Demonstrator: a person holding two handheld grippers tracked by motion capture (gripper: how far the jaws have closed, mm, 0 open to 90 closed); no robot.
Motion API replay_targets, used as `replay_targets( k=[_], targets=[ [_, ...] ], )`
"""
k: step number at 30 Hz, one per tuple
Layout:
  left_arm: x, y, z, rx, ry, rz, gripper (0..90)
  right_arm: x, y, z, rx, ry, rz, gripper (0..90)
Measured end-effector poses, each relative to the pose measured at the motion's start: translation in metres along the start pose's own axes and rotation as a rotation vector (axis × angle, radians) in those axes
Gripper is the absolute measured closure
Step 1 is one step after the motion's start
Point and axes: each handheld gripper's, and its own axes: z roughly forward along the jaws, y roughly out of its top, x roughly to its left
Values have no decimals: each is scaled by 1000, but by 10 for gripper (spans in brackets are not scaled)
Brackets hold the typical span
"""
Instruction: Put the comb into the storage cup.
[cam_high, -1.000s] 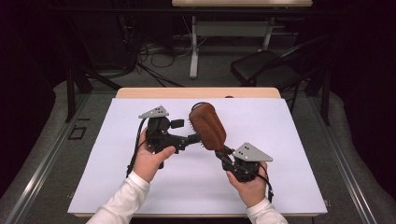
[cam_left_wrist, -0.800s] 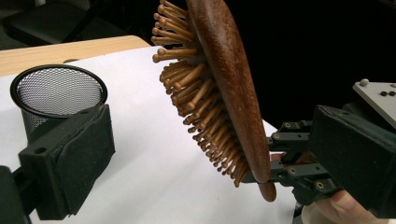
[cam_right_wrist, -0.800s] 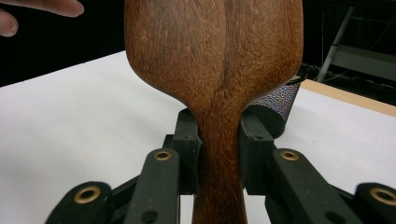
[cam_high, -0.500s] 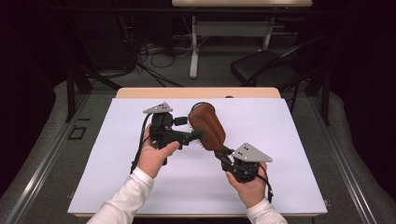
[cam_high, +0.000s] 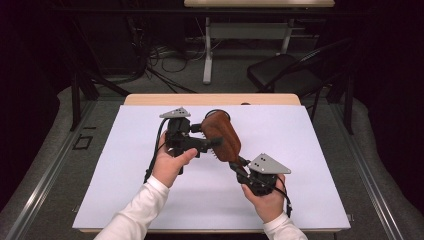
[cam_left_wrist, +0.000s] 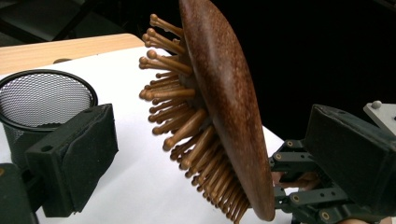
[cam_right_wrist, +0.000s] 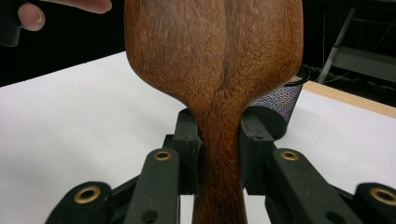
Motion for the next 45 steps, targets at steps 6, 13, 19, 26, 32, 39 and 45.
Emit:
replay_targets(
  k=[6, 13, 19, 26, 32, 39, 45],
  targets=[
    [-1, 2, 7, 5, -9, -14, 34, 0, 0, 0, 1, 2, -5, 722],
    [-2, 1, 13, 2, -18, -24, 78, 1, 0, 0, 1, 3, -7, 722],
    [-2, 1, 16, 5, -24, -32, 101, 2, 0, 1, -3, 5, -9, 721],
    [-2, 0, 20, 14, -34, -37, 152, 3, 0, 1, -4, 4, -9, 721],
    [-2, -1, 23, 15, -39, -49, 157, 3, 0, 1, -4, 4, -11, 722],
    [-4, -2, 27, 30, -36, -45, 176, 3, -1, 1, -5, 4, -10, 721],
    [-4, -3, 27, 18, -25, -42, 237, 3, -1, 1, -7, 5, -10, 721]
  ],
)
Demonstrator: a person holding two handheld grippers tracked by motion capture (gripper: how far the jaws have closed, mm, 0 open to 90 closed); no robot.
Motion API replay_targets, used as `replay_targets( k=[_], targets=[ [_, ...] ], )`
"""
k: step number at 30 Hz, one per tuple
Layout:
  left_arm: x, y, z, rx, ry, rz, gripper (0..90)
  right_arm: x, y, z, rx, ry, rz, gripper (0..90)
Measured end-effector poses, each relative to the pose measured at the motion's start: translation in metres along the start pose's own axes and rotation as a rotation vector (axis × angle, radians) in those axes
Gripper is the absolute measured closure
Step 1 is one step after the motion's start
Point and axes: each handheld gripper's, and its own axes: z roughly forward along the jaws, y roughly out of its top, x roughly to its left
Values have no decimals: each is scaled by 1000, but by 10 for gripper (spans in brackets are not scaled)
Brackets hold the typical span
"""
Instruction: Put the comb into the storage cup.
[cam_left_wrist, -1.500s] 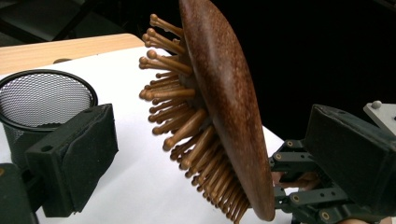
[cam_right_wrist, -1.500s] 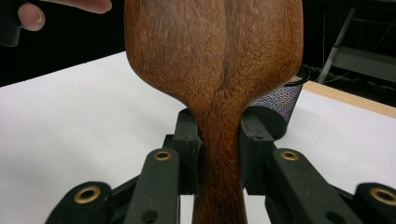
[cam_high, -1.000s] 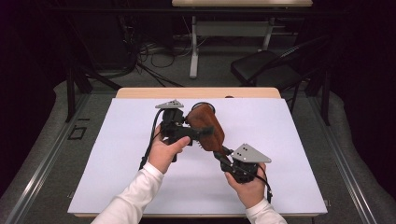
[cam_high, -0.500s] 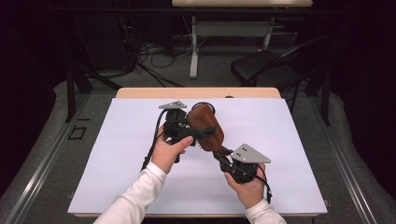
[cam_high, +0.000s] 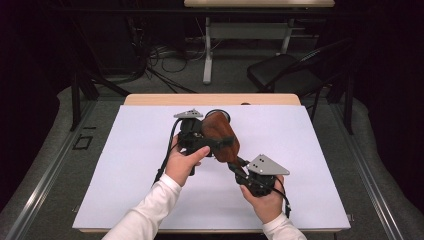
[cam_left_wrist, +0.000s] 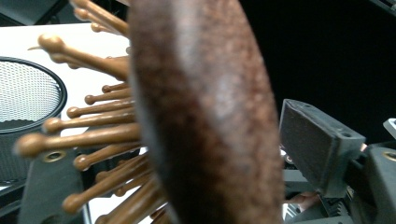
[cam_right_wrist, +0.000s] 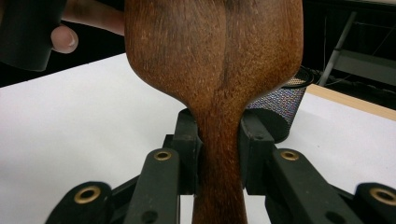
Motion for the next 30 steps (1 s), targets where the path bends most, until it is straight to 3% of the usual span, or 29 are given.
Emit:
replay_targets(
  k=[11, 30],
  targets=[
    [3, 0, -2, -5, -12, -30, 297, 0, 0, 0, -3, -2, 1, 721],
    [6, 0, -3, -2, -14, -40, 373, 1, -1, 0, -10, -6, -3, 721]
  ],
)
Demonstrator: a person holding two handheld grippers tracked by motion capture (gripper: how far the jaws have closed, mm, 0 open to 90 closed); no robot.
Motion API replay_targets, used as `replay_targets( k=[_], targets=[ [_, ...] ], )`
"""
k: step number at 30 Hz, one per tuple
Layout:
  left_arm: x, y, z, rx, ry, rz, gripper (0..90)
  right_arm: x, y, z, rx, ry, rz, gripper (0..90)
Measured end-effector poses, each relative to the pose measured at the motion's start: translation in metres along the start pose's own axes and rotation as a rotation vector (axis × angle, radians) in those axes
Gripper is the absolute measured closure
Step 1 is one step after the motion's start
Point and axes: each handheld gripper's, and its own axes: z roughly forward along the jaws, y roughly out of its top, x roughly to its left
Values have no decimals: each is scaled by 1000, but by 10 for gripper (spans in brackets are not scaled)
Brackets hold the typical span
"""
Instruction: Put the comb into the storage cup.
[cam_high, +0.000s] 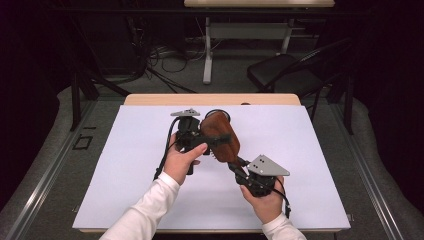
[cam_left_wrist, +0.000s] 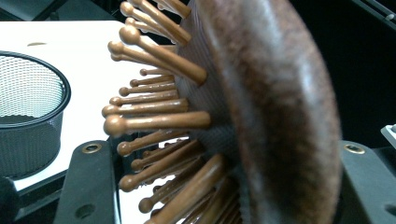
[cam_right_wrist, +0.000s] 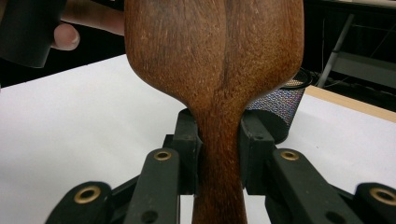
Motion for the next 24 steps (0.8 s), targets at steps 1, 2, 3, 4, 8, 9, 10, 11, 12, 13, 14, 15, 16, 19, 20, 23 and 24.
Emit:
replay_targets(
  k=[1, 2, 3, 4, 8, 9, 10, 11, 12, 13, 14, 15, 16, 19, 20, 23, 24],
  targets=[
    [0, 0, 0, 0, 2, 2, 373, 0, 0, 0, 1, 0, 0, 721],
    [0, 0, 0, 1, 0, 0, 374, 0, 0, 0, 1, 0, -1, 721],
    [0, 0, 0, 1, 0, 0, 375, 0, 0, 0, 1, 0, -1, 721],
    [0, 0, 0, 3, -3, 0, 376, 0, 0, 0, 2, 0, -1, 721],
    [1, 0, 0, 4, -9, -4, 378, 0, 0, 0, 1, -1, 0, 721],
    [1, 0, 0, 5, -10, -17, 382, 0, 0, 0, 2, 0, 0, 721],
    [1, 0, 0, 5, -12, -22, 384, 0, -1, 0, 0, -2, -1, 721],
    [1, 0, 0, 4, -13, -26, 388, 0, -1, 0, -3, -1, 0, 721],
    [1, 0, 0, 4, -13, -26, 391, 0, -1, 0, -3, -1, 0, 721],
    [1, 0, 0, 4, -15, -31, 391, 0, -1, 0, -3, -1, 0, 721],
    [1, 0, -1, 4, -18, -38, 395, 0, -1, 0, -3, 0, 1, 721],
    [1, -1, -1, 2, -20, -44, 399, 0, -1, 0, 0, 1, 1, 721],
    [2, -1, 0, 1, -20, -50, 400, 1, -1, 0, -1, 1, 1, 721],
    [2, -2, 0, 0, -16, -62, 404, 1, -2, 1, -2, 0, 2, 721],
    [2, -2, 0, -1, -14, -67, 407, 1, -2, 1, -1, -1, 3, 721],
    [1, -2, 0, -4, -17, -77, 413, 1, -2, 1, -3, -1, 3, 722],
    [1, -2, 0, -5, -19, -81, 415, 1, -2, 1, -3, -1, 4, 721]
  ],
)
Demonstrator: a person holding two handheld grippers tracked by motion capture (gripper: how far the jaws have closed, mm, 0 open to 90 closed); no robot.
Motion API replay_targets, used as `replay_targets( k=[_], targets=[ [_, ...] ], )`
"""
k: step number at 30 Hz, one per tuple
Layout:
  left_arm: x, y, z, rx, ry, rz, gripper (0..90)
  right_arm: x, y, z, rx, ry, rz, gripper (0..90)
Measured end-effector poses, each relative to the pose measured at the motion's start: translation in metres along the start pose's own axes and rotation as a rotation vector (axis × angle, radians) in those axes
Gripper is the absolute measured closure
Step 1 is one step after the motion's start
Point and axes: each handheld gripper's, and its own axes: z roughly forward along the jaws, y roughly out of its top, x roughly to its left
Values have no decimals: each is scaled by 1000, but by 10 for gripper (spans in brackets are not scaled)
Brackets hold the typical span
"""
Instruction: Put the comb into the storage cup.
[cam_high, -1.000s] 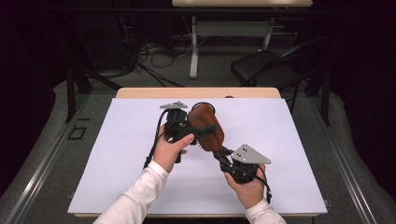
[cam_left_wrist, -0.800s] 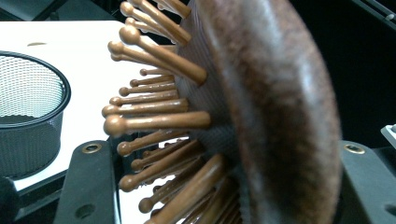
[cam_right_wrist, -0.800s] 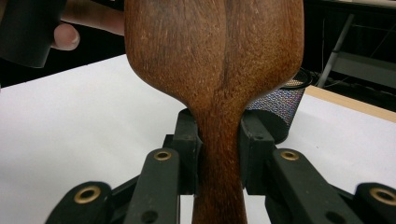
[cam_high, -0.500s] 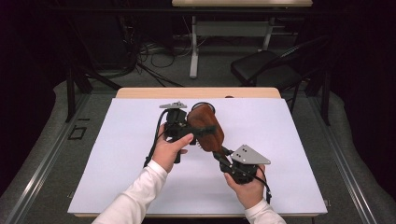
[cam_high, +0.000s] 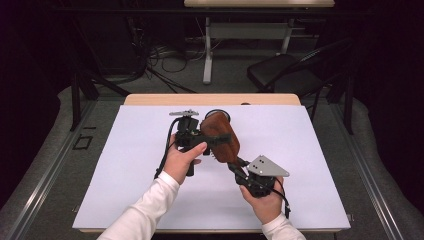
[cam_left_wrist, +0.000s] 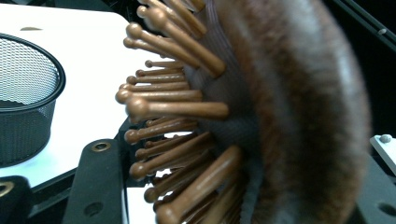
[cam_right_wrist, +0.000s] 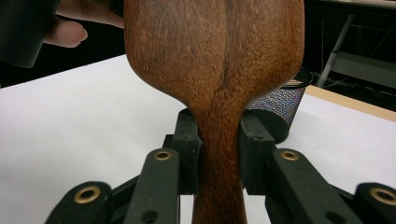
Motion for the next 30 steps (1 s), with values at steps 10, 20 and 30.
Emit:
replay_targets(
  k=[10, 20, 30],
  targets=[
    [0, 0, 0, 5, -10, -36, 434, 0, 0, 0, -3, 1, 1, 721],
    [0, 0, -1, 20, -12, -72, 443, 0, -1, 0, -4, 4, -2, 721],
    [0, 0, -2, 31, 5, -82, 448, 0, -2, 2, 2, 10, -2, 721]
  ],
)
